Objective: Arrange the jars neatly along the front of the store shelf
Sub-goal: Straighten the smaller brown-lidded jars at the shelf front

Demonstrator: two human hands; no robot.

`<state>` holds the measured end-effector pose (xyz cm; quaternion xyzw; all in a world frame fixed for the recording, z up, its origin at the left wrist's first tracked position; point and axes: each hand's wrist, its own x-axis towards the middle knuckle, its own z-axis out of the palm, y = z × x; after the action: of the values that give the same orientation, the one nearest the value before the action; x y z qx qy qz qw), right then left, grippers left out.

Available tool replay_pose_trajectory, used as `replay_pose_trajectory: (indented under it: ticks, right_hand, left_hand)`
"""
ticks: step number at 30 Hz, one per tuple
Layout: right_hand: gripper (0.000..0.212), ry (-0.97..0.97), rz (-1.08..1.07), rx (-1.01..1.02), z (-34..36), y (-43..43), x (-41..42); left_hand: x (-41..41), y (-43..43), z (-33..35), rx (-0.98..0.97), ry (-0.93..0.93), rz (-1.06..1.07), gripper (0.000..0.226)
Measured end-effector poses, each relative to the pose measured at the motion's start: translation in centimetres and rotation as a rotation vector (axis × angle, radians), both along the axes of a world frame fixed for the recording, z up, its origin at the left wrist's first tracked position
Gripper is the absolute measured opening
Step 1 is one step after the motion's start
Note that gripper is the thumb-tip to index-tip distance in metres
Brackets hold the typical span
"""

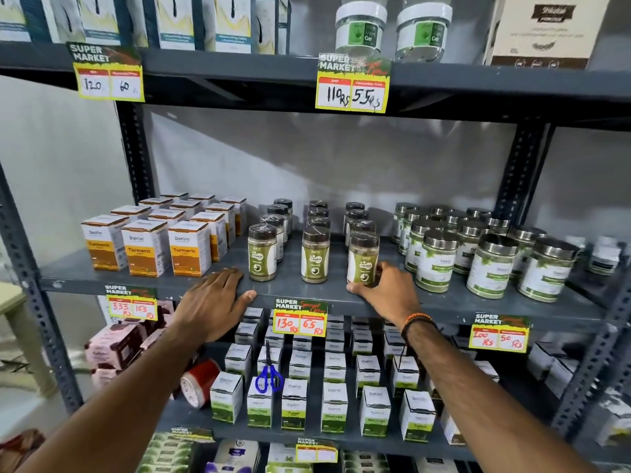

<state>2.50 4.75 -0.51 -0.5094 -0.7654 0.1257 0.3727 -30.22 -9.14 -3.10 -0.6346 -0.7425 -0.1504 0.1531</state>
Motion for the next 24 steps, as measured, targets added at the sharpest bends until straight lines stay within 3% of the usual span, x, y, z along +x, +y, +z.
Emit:
replay_pose_trajectory:
  ticks: [8, 24]
  right_hand:
    - [0.038, 0.037, -0.017, -0.072, 0.38, 0.58, -0.27]
    - [0.051, -0.024, -0.121, -0.062, 0.54, 0.48, -0.91]
  left_hand:
    - [-0.05, 0.18, -0.17, 0.007, 0.009, 0.008, 0.087]
    - [0.04, 0.08, -0.25, 0.016, 0.011, 0.014, 0.086]
